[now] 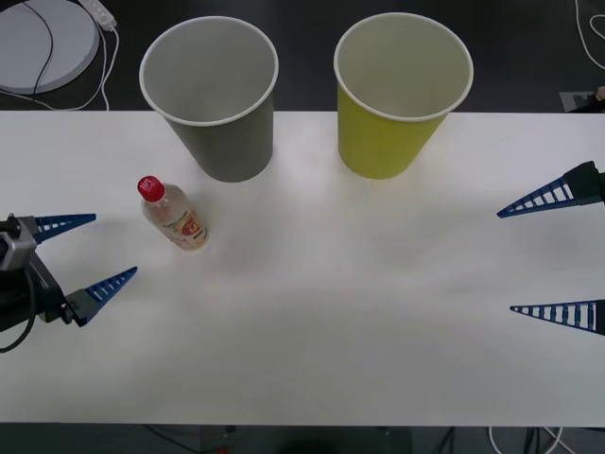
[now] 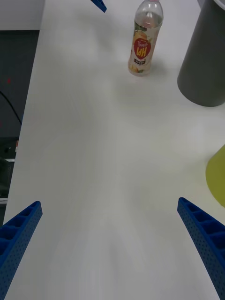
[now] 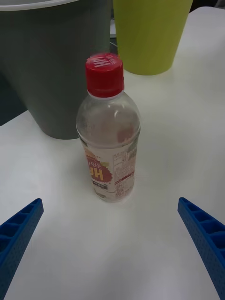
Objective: Put the can into the green bin and the plastic bottle into the gray bin
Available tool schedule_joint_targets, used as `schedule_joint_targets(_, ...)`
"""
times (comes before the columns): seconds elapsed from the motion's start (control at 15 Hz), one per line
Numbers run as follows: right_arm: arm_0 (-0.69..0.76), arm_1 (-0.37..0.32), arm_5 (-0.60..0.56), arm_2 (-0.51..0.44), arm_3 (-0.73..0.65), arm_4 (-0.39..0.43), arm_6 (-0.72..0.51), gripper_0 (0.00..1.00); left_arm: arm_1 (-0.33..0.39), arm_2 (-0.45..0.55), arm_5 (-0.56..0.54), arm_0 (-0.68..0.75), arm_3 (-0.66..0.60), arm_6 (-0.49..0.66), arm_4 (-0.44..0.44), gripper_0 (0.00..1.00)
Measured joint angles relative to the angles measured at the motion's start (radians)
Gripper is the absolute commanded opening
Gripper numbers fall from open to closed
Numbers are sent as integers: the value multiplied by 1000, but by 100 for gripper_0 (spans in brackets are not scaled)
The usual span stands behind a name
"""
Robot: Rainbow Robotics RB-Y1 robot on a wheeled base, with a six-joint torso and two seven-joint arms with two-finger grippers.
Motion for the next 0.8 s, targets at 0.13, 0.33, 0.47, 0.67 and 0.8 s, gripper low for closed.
schedule_joint_targets(0.13, 0, 0, 0, 0, 0, 0, 0, 100, -45, 0, 14, -20, 11, -2, -38, 100)
schedule_joint_targets(0.33, 0, 0, 0, 0, 0, 0, 0, 100, -93, -1, 43, -36, 14, 6, -96, 100)
schedule_joint_targets(0.47, 0, 0, 0, 0, 0, 0, 0, 100, -117, -1, 54, -43, 14, 15, -125, 100)
schedule_joint_targets(0.67, 0, 0, 0, 0, 0, 0, 0, 100, -145, 0, 65, -58, 15, 33, -166, 100)
schedule_joint_targets(0.8, 0, 0, 0, 0, 0, 0, 0, 100, -161, -7, 67, -77, 23, 49, -191, 100)
